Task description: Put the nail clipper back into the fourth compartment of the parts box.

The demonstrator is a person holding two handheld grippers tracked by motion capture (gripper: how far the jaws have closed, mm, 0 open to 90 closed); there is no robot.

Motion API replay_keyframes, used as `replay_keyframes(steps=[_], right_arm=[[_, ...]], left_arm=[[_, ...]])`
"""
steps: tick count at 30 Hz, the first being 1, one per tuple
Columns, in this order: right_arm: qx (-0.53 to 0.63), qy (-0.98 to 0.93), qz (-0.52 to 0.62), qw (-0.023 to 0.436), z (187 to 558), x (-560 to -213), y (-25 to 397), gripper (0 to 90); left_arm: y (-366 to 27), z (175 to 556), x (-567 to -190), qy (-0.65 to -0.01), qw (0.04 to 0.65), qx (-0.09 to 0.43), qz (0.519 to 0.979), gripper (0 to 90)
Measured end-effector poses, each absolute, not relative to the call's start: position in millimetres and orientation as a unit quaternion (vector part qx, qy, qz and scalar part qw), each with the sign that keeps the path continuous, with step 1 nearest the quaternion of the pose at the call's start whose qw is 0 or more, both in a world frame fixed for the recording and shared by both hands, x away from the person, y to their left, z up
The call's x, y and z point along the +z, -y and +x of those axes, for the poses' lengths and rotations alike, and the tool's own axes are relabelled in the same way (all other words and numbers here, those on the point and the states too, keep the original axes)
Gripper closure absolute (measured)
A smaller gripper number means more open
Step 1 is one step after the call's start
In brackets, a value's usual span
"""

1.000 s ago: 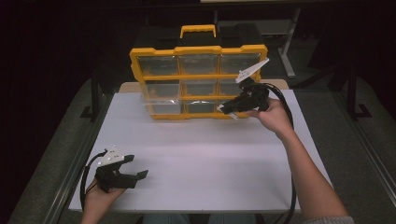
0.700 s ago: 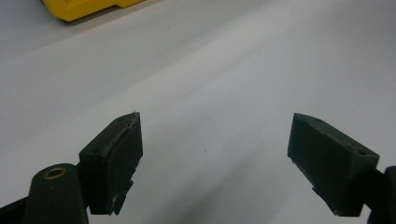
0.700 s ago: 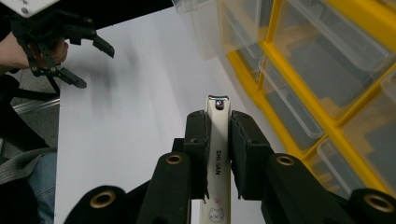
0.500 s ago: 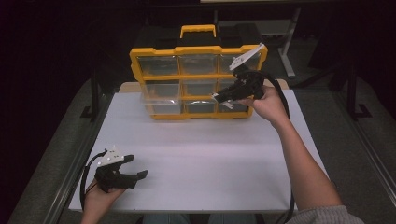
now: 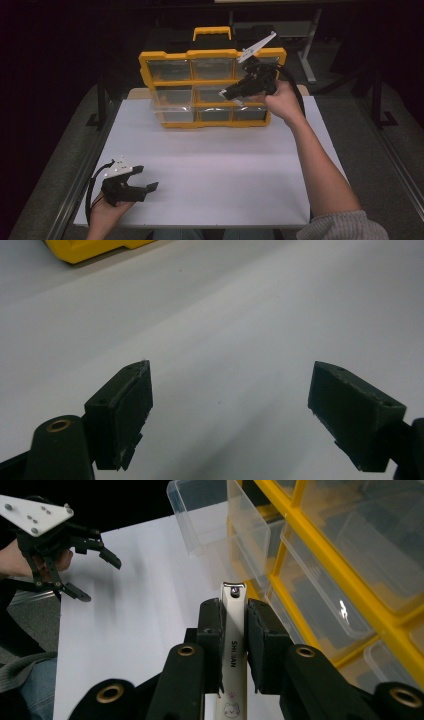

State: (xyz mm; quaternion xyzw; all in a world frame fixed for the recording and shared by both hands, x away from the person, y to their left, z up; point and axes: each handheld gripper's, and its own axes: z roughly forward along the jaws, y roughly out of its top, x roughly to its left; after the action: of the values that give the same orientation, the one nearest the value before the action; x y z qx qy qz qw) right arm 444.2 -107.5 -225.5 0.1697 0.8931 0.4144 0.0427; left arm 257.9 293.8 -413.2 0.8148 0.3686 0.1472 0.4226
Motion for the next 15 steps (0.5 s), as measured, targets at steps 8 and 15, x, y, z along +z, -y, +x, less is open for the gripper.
replay_keyframes(steps=[8, 15], right_arm=[[0.411, -0.897, 0.157, 0.046, 446, -213, 95, 76.0], [0.414, -0.897, 0.148, 0.047, 453, -202, 83, 76.0]], left_arm=[[-295, 259, -411, -0.359, 0.415, 0.150, 0.822, 18.1], [-295, 260, -411, -0.360, 0.416, 0.147, 0.822, 18.0]])
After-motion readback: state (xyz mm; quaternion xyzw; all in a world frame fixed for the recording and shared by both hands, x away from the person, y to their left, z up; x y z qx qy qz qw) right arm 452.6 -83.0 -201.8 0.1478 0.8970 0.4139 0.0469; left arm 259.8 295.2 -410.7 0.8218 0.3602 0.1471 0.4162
